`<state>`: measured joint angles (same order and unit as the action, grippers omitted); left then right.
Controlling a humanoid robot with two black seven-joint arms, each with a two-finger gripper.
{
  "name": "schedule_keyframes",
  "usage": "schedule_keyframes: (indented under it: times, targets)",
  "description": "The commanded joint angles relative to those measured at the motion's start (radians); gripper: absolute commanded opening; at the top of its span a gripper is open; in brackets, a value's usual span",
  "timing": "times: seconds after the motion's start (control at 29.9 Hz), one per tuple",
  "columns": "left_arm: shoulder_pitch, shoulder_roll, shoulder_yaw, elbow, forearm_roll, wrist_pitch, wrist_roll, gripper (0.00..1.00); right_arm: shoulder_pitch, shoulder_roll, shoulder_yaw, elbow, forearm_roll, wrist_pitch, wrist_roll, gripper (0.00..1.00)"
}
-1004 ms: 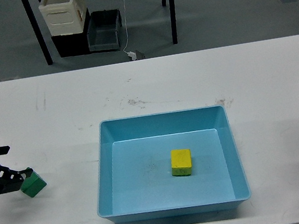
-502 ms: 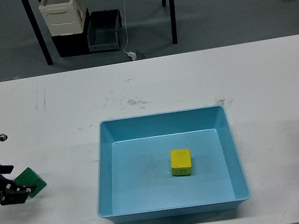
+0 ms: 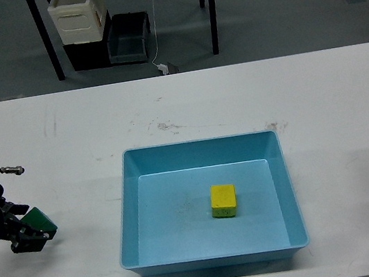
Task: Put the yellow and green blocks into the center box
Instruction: 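Lower the left gripper onto the green cube and close it, then lift the green cube and lower it into the blue tray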
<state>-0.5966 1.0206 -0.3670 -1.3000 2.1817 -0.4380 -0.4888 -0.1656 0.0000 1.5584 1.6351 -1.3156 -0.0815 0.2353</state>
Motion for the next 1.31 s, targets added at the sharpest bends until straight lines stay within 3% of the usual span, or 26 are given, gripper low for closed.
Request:
schedule_keyframes:
  times: [0.0, 0.2, 0.47, 0.64, 0.84, 1.1, 1.27]
  targets:
    - [0.000, -0.005, 0.002, 0.002, 0.000, 0.001, 0.000, 0.87, -0.003, 0.000, 0.000, 0.000, 0.001, -0.009, 0.001, 1.00]
    - [-0.015, -0.005, 0.036, 0.002, 0.000, 0.015, 0.000, 0.56, -0.003, 0.000, -0.003, 0.000, 0.001, -0.015, 0.001, 1.00]
    - [-0.038, 0.003, 0.043, 0.007, 0.000, 0.016, 0.000, 0.33, -0.003, 0.000, -0.001, 0.000, 0.001, -0.015, 0.001, 1.00]
    - [-0.142, 0.025, 0.040, 0.008, 0.000, 0.019, 0.000, 0.31, -0.003, 0.000, -0.001, 0.000, 0.001, -0.020, 0.001, 1.00]
    - [-0.287, 0.110, 0.042, -0.071, -0.298, 0.016, 0.000, 0.31, -0.012, 0.000, -0.006, 0.002, 0.001, -0.027, 0.004, 1.00]
    - [-0.423, 0.095, 0.042, -0.226, -0.378, 0.004, 0.000, 0.31, -0.017, 0.000, 0.000, 0.002, 0.001, -0.029, 0.007, 1.00]
    - [-0.460, 0.007, 0.046, -0.312, -0.366, 0.002, 0.000, 0.31, -0.020, 0.000, -0.001, 0.000, 0.001, -0.029, 0.007, 1.00]
